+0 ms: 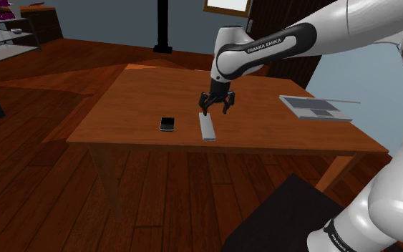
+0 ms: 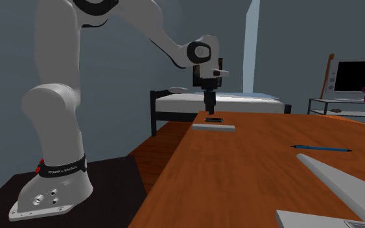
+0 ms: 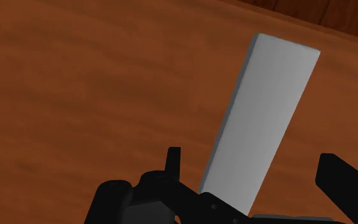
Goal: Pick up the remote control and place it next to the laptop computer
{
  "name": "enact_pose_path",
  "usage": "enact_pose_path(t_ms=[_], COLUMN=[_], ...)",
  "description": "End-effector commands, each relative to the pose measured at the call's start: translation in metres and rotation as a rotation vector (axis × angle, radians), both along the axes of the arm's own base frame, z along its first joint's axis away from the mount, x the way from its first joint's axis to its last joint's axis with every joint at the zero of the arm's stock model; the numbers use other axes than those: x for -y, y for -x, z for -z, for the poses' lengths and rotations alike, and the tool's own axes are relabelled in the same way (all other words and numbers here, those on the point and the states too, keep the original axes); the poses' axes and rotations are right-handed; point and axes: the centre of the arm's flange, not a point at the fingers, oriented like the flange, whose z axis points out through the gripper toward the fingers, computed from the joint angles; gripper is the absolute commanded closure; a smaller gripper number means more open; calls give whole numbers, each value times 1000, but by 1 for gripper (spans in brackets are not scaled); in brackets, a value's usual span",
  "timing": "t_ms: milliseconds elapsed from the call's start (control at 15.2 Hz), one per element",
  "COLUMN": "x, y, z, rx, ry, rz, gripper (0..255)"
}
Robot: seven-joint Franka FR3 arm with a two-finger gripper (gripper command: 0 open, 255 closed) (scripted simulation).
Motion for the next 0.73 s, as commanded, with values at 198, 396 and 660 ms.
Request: enact_pose_path(t_ms=[198,396,660], x=[-3,-3,-2], y=[-37,-37,-37], z=[40,56,75], rx=[-20,-20,-20], ry=[-10,-10,-10], rz=[57,57,57], gripper=[0,0,0])
